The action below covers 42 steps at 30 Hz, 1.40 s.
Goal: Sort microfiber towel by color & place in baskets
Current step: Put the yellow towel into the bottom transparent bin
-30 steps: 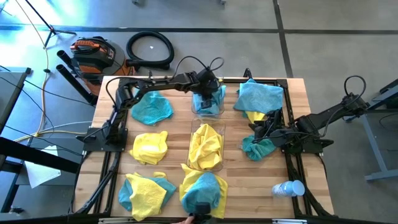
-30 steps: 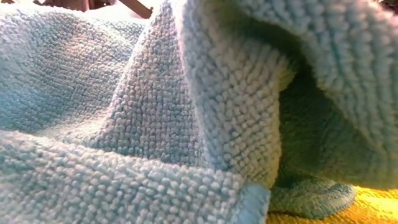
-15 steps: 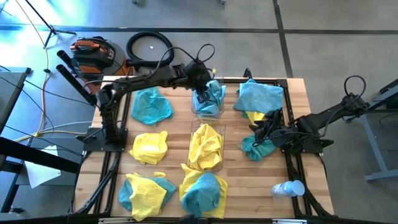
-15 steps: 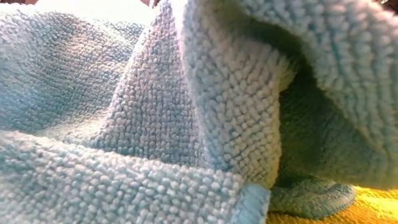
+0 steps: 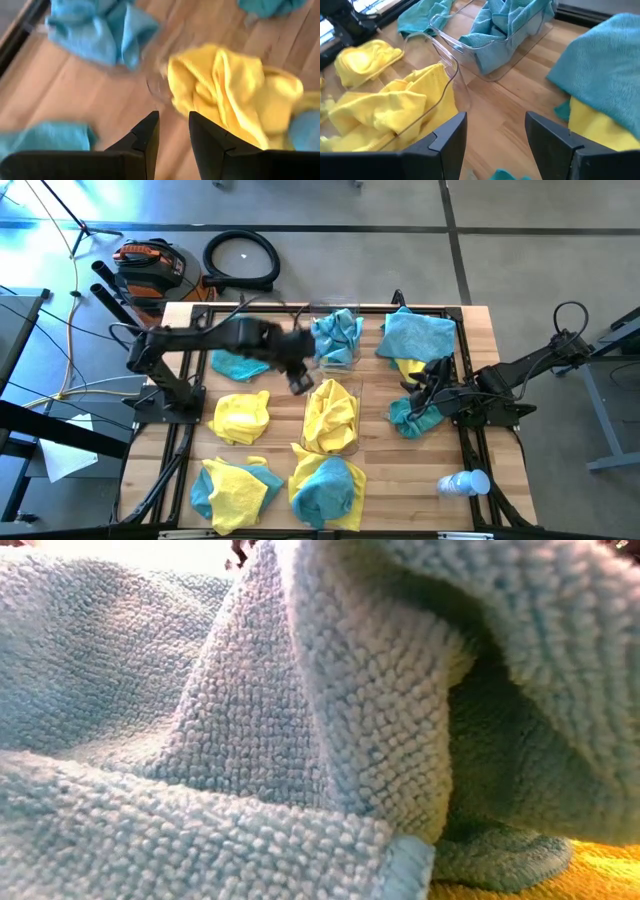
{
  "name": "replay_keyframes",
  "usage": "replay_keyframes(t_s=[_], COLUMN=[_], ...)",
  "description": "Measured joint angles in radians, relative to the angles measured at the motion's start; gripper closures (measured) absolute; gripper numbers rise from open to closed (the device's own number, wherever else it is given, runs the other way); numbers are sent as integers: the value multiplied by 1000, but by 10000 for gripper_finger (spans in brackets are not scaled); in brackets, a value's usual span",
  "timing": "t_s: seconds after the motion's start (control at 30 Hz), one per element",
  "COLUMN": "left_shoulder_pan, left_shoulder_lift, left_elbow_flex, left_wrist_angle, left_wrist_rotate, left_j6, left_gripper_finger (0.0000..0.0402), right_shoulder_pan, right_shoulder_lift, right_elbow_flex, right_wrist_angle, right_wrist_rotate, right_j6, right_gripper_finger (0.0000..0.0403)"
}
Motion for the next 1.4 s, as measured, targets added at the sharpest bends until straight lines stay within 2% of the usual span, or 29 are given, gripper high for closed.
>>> replay_keyframes(t_s=[0.13,0.33,0.43,0.63,0.77,0.83,0.93,1.07,1.27,1.4], left_shoulder_pan=[-126,-304,-384,-514,-585,-628,-698,-771,-861,-904], left_shoulder_lift=[-30,-62,-72,-76,-101,-115,-137,-144,-139,-139], left_elbow_flex=[0,0,0,-9,-92,-158,-255,-356,-509,-597], left_wrist_angle=[-113,-280,-323,-369,-362,-332,-199,-51,73,200], left_wrist_rotate=[-39,-175,-211,-209,-143,-96,-62,-55,69,85], left_j6=[-156,-448,-559,-663,-732,-775,-795,-785,-743,-743], left_gripper_finger=[307,307,307,307,307,307,307,307,307,307], right_shoulder_pan=[0,0,0,0,0,0,0,0,0,0], right_shoulder_lift=[0,0,0,0,0,0,0,0,0,0], right_elbow_flex=[0,0,0,0,0,0,0,0,0,0], right_wrist_angle=[1,11,35,114,157,169,185,202,234,238], right_wrist_rotate=[0,0,0,0,0,0,0,0,0,0], right_j6=[-42,-17,-21,-21,-21,-20,8,54,97,118], right_gripper_finger=[206,206,206,206,206,206,206,206,206,206])
